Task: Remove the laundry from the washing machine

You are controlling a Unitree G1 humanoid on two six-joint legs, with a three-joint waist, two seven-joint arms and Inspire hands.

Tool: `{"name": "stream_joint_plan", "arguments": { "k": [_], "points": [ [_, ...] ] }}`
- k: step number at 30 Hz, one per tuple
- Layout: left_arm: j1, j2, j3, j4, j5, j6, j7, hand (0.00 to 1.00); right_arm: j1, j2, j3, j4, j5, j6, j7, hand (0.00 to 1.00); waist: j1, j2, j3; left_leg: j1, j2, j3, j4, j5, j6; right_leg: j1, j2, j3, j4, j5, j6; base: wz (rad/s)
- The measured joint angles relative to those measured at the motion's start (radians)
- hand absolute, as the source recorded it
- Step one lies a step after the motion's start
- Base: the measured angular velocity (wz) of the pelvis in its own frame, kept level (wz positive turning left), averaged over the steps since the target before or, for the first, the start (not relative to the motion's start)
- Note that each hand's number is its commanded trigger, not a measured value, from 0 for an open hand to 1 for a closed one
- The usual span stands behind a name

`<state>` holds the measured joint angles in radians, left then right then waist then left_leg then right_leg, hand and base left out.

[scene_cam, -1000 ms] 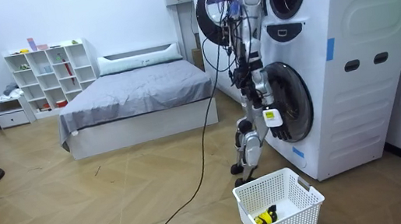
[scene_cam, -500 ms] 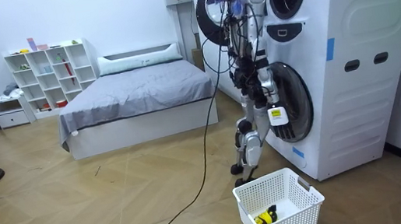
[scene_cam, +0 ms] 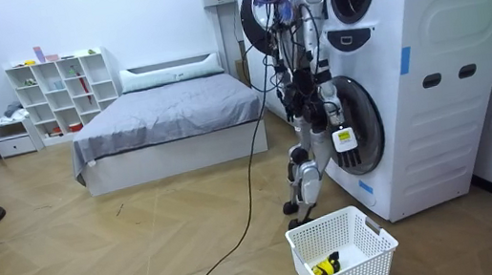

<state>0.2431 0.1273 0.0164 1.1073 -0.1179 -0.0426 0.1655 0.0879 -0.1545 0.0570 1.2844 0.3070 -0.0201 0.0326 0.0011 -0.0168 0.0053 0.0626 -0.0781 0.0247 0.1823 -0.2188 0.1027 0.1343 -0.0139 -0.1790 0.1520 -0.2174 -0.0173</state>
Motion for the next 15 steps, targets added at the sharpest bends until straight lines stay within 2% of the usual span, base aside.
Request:
{"name": "stream_joint_plan", "arguments": {
  "k": [2,5,8,9,11,12,13,14,15],
  "points": [
    [-0.001,-0.003,0.003,0.003,-0.008,0.001,0.000,0.00,0.000,0.001,0.001,-0.008,-0.029,0.000,0.000,0.00,0.007,-0.001,0.0028,-0.001,0.000,0.000,0.007,0.000,0.000,0.003,0.001,-0.001,0.000,0.000,0.000,0.02],
    [0.002,-0.007,0.034,0.017,0.001,0.005,-0.002,0.00,0.001,0.001,-0.001,-0.040,-0.096,0.000,0.001,0.00,0.018,0.002,0.0015,-0.007,0.006,0.002,0.027,-0.016,-0.001,0.004,0.005,0.001,0.000,0.000,0.000,-0.01],
    [0.002,0.000,0.060,0.052,0.025,0.023,-0.002,0.00,0.000,0.005,0.001,-0.056,-0.139,0.000,0.003,0.00,0.030,0.006,0.0025,-0.046,0.021,-0.001,0.125,-0.053,-0.010,0.009,0.024,0.000,0.004,-0.001,-0.001,0.05],
    [0.002,0.002,0.060,0.051,0.041,0.041,-0.002,0.00,-0.003,0.006,0.001,-0.052,-0.141,-0.001,0.006,0.00,0.032,0.009,0.0033,-0.084,0.027,-0.006,0.198,-0.068,-0.022,0.002,0.034,-0.003,0.008,-0.004,-0.007,0.19],
    [-0.003,0.002,0.058,0.047,0.057,0.062,-0.012,0.00,-0.012,0.005,-0.001,-0.043,-0.170,0.000,0.014,0.00,0.033,0.006,0.0030,-0.156,0.030,-0.023,0.306,-0.072,-0.029,-0.029,0.042,-0.001,0.026,-0.008,-0.017,0.22],
    [-0.012,0.001,0.058,0.030,0.059,0.079,-0.026,0.00,-0.020,0.004,-0.005,-0.046,-0.191,-0.001,0.013,0.00,0.035,0.010,0.0028,-0.199,0.031,-0.033,0.364,-0.072,-0.049,-0.052,0.051,-0.004,0.043,-0.012,-0.030,0.21],
    [-0.016,0.001,0.059,0.012,0.069,0.089,-0.031,0.00,-0.026,0.004,-0.015,-0.044,-0.208,-0.005,0.014,0.00,0.032,0.008,0.0014,-0.238,0.030,-0.047,0.397,-0.066,-0.095,-0.078,0.053,-0.005,0.056,-0.015,-0.037,0.21],
    [-0.025,0.001,0.060,0.010,0.072,0.089,-0.034,0.00,-0.029,0.003,-0.024,-0.041,-0.220,-0.007,0.014,0.00,0.029,-0.002,-0.0028,-0.255,0.031,-0.055,0.414,-0.062,-0.117,-0.090,0.042,-0.015,0.056,-0.011,-0.044,0.11],
    [-0.043,0.000,0.060,0.007,0.074,0.090,-0.041,0.00,-0.044,-0.001,-0.040,-0.034,-0.241,-0.010,0.013,0.00,0.031,-0.003,0.0109,-0.294,0.067,-0.036,0.556,-0.061,-0.132,-0.107,0.041,-0.030,0.075,-0.010,-0.059,-0.22]
  ]
}}
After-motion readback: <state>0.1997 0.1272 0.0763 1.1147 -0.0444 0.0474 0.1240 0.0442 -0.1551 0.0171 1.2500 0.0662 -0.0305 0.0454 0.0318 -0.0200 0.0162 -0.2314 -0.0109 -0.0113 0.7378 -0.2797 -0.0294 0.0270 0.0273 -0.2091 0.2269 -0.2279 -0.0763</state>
